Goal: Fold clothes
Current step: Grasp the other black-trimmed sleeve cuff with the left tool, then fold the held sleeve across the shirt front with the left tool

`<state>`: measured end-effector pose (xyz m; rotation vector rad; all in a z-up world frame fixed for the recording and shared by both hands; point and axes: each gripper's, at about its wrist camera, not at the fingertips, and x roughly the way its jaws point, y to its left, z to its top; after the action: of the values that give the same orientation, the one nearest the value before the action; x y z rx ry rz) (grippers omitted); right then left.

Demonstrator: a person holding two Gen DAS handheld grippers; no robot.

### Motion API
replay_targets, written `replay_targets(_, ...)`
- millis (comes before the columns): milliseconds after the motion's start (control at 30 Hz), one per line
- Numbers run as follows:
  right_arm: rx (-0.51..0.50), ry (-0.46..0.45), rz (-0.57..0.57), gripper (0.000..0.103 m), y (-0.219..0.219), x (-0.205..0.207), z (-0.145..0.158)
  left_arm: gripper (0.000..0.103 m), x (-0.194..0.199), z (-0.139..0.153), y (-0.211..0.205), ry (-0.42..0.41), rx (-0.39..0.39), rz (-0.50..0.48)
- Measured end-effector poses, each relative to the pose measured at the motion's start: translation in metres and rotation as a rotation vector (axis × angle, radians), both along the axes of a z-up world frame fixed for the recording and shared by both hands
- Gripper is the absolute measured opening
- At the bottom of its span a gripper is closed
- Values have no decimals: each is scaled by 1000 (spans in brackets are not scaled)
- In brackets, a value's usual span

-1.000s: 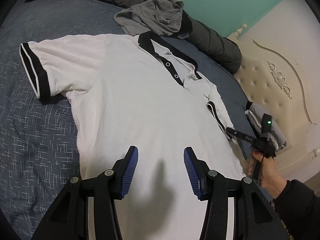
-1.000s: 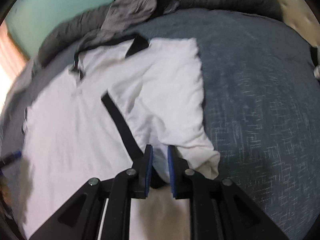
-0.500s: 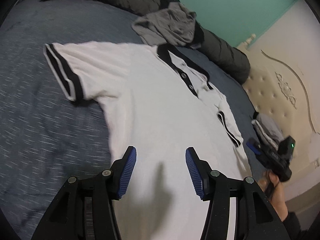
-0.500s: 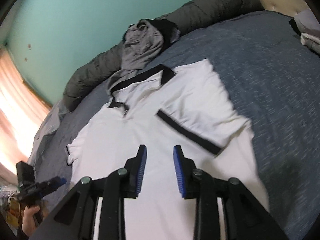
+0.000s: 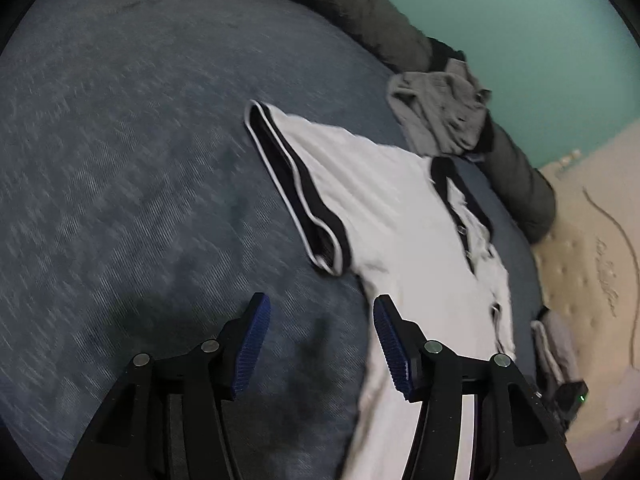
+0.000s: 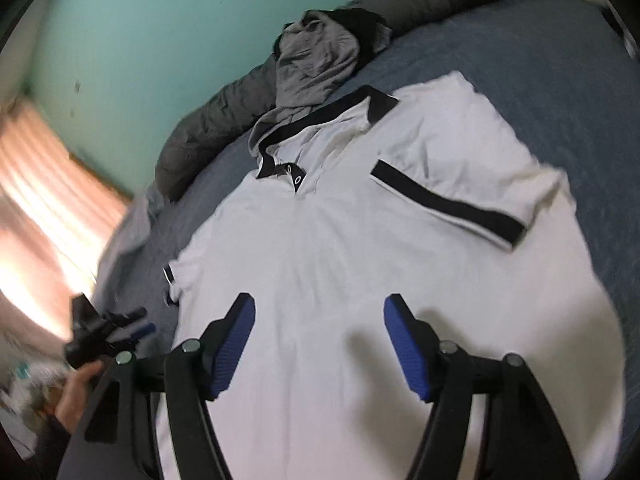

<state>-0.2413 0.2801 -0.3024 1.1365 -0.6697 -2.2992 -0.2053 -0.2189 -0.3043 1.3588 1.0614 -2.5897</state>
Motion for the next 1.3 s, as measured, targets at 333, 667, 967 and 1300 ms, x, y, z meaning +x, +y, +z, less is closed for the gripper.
replay_targets(333, -35, 0, -10, 73, 8, -15, 0, 58, -47, 3, -24, -48, -63, 61)
replay_targets(667, -64, -13, -65, 74, 28, -28, -8, 58, -77, -15, -46, -80, -85, 86)
replay_targets(967, -67, -22, -7, 75, 15, -31, -13, 40, -94, -16, -45, -37, -82, 82)
replay_targets(1300, -108, -39, -48, 75, 28, -33, -15, 4, -102, 20, -17, 36, -136, -15)
